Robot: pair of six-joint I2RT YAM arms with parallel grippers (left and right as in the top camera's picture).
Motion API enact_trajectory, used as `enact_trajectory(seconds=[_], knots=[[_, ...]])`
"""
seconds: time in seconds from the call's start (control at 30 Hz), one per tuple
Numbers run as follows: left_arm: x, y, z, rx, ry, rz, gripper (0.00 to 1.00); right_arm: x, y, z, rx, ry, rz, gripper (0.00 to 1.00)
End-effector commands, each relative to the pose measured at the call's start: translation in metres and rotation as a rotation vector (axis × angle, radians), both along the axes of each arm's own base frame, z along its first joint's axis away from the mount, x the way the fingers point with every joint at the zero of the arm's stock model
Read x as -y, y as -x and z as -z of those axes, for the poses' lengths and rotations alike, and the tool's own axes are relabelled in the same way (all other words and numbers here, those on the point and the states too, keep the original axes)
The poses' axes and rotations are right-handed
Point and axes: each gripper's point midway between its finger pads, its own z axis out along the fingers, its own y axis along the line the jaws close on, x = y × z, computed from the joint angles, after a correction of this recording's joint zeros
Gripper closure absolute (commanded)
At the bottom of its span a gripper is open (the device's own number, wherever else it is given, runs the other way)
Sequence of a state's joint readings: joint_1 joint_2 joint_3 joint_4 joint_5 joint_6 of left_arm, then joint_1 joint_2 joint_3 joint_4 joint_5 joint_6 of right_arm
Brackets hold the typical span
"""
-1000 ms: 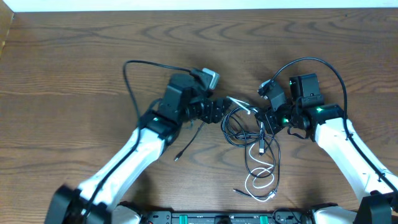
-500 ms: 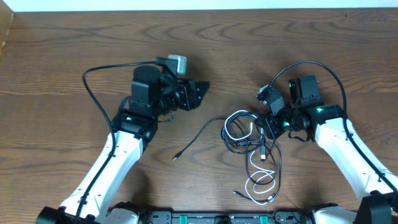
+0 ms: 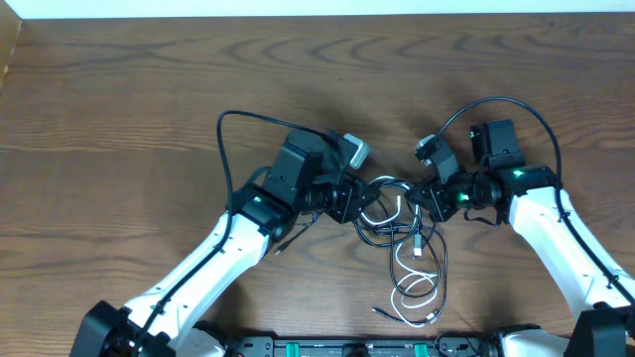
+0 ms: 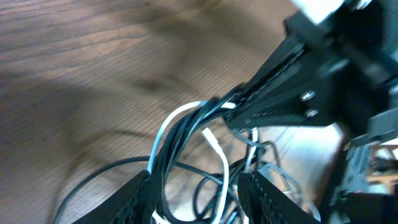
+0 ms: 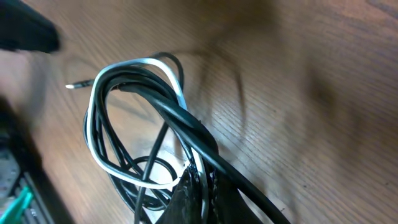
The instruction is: Untangle cables
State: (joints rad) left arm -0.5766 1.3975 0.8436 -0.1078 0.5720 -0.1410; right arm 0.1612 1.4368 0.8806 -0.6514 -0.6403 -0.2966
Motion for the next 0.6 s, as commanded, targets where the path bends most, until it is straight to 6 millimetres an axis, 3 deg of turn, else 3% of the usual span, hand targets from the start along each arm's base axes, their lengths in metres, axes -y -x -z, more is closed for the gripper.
enact_trajectory(seconds=[0.0, 0.17, 0.23, 0.33, 0.57], knots=[[0.006, 0.002, 0.018, 0.068, -0.09, 0.051, 0.52, -0.011, 0.006, -0.021, 0.006, -0.137, -0.045, 0.99], [0.019, 0.003, 0.04, 0.079, -0.146, 0.058, 0.53, -0.019, 0.024, -0.032, -0.023, -0.241, -0.118, 0.99], [0.025, 0.003, 0.045, 0.084, -0.145, 0.07, 0.65, -0.021, 0.029, -0.034, -0.037, -0.26, -0.135, 0.99], [0.022, -0.003, 0.057, 0.086, -0.18, 0.043, 0.92, -0.026, 0.039, -0.043, -0.049, -0.329, -0.174, 0.99], [0.018, -0.008, 0.07, 0.076, -0.222, 0.022, 0.93, -0.025, 0.038, -0.069, -0.05, -0.497, -0.164, 0.99]])
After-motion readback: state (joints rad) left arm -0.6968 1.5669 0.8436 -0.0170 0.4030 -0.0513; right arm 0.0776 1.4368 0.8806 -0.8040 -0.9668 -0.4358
